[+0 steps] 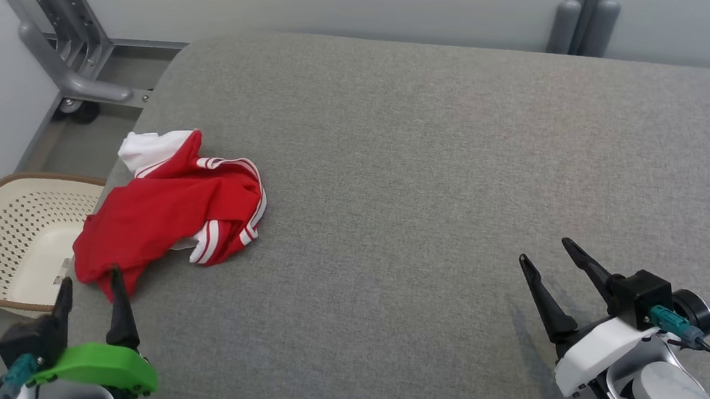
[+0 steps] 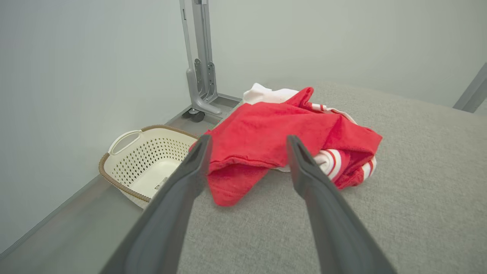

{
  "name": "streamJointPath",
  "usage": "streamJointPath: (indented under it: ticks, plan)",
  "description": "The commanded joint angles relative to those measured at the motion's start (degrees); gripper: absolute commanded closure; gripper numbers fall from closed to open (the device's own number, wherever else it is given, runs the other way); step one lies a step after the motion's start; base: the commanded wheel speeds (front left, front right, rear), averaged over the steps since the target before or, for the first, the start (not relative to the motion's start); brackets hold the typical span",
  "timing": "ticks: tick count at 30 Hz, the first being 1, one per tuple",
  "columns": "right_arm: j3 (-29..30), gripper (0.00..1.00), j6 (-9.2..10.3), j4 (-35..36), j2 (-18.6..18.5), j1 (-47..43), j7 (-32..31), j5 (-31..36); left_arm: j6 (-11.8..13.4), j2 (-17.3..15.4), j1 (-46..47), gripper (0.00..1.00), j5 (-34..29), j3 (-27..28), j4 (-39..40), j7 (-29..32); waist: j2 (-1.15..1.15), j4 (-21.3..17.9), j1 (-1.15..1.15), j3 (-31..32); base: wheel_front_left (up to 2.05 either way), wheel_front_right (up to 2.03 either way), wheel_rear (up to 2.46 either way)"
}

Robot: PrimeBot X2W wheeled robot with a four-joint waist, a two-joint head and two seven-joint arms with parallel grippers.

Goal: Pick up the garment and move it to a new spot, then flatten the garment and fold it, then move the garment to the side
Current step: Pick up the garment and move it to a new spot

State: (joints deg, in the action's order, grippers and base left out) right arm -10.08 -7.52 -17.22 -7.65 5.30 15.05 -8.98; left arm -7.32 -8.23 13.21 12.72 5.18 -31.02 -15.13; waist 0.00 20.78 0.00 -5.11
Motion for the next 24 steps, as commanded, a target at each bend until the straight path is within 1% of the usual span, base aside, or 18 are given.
streamJointPath:
  ticks: [1,4,7,14,19,20,24]
  plan:
    - [0.0,0.0,0.07,0.1,-0.6,1.1,0.2,-0.2,-0.2,-1.7,3.2,0.0,1.7,-1.2,-1.4,0.0,0.0,-2.4,0.0,-2.5,0.0,0.0,0.0]
    - [-0.5,0.0,0.07,-0.2,-1.2,1.8,0.2,-0.5,-0.2,-4.5,7.2,0.0,4.6,-4.1,-4.9,0.1,0.0,-3.5,0.0,-3.8,0.0,0.0,0.0]
    - [-0.9,0.0,0.07,-0.2,-1.6,2.5,0.2,-0.5,-0.2,-7.5,11.6,0.0,7.5,-7.0,-7.6,1.6,0.0,-4.7,0.0,-4.9,0.0,0.0,0.0]
    - [-1.5,0.0,0.07,-0.9,-2.8,4.2,0.2,-1.0,-0.2,-13.4,18.9,0.0,15.0,-12.7,-12.5,8.3,0.0,-7.8,0.0,-7.6,0.0,0.0,0.0]
    - [-1.5,0.0,0.07,-1.0,-3.3,4.9,0.2,-1.2,-0.2,-15.8,20.8,0.0,20.0,-15.6,-15.0,13.8,0.0,-10.3,0.0,-9.4,0.0,0.0,0.0]
    - [-1.5,0.0,0.07,-1.0,-3.3,4.9,0.2,-1.2,-0.2,-15.8,20.8,0.0,20.0,-15.6,-15.0,13.8,0.0,-10.3,0.0,-9.4,0.0,0.0,0.0]
    - [-1.3,0.0,0.07,-0.9,-3.8,5.6,0.2,-1.3,-0.2,-16.6,21.6,0.0,23.4,-16.4,-18.2,18.6,0.0,-12.0,0.0,-10.8,0.0,0.0,0.0]
